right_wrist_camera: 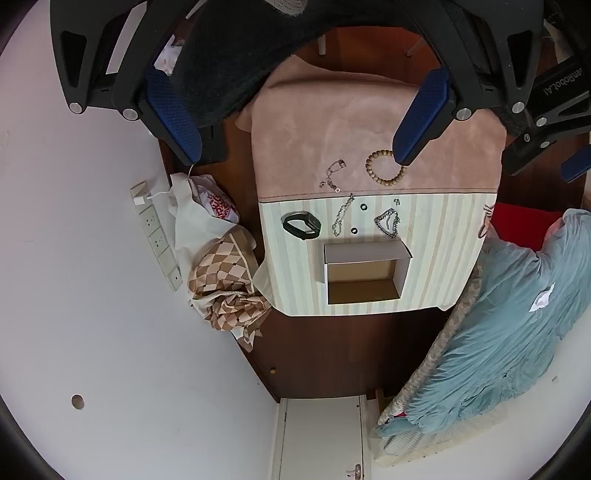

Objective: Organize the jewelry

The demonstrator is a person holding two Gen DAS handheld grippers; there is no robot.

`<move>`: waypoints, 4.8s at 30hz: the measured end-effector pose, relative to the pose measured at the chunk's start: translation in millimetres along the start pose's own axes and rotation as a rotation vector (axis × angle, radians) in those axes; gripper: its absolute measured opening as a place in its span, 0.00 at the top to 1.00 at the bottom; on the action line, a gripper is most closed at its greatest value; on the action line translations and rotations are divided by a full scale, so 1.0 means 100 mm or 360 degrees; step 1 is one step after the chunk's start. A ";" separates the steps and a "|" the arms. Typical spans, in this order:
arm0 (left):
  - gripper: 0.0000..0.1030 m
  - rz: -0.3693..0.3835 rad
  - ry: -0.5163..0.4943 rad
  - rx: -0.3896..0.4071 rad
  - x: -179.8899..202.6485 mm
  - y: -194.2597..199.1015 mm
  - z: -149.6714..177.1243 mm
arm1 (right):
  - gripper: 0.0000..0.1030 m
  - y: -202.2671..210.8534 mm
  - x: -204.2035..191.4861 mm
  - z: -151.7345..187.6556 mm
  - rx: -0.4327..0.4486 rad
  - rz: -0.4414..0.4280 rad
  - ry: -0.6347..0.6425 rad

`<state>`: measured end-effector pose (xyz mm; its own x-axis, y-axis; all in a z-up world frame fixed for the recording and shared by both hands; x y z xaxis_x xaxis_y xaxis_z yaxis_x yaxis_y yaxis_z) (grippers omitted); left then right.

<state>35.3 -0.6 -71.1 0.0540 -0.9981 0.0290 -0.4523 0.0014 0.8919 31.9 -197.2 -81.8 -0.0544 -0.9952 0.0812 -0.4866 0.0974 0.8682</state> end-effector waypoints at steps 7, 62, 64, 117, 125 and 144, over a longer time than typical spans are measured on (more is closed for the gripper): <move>0.00 0.0025 0.0012 -0.0026 -0.01 -0.01 0.01 | 0.00 0.02 -0.01 -0.01 0.0008 0.0009 0.0005; 0.00 0.0002 0.0017 0.0018 -0.09 0.15 -0.05 | 0.00 0.14 -0.08 -0.08 0.0035 -0.0038 0.0032; 0.00 0.0003 0.0012 0.0025 -0.08 0.17 -0.04 | 0.00 0.16 -0.06 -0.08 0.0039 -0.0039 0.0028; 0.00 -0.0110 -0.0134 -0.0284 -0.08 -1.72 0.08 | 0.00 -1.78 0.24 0.36 -0.0357 -0.0063 -0.0334; 0.24 -0.0033 -0.0090 -0.0580 0.05 -2.59 0.41 | 0.17 -2.55 0.11 0.74 -0.0599 -0.0131 -0.0374; 0.93 -0.0055 -0.0172 -0.0539 -0.02 -2.95 0.45 | 0.30 -2.87 -0.53 0.79 -0.0624 -0.0323 -0.0258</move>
<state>127.9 -1.7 -354.5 -0.0387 -0.9986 -0.0359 -0.1301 -0.0306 0.9910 105.7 -172.1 -373.5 -0.1425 -0.9768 -0.1600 -0.1373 -0.1406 0.9805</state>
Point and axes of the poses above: each gripper's, at about its wrist camera, not at the fingertips, and y roughly against the way its jaws point, x to its right, z to its underside, the point moved 8 cm from there along -y, roughly the way its jaws point, and after that the axes turned 2 degrees about y, right-handed, at the moved point
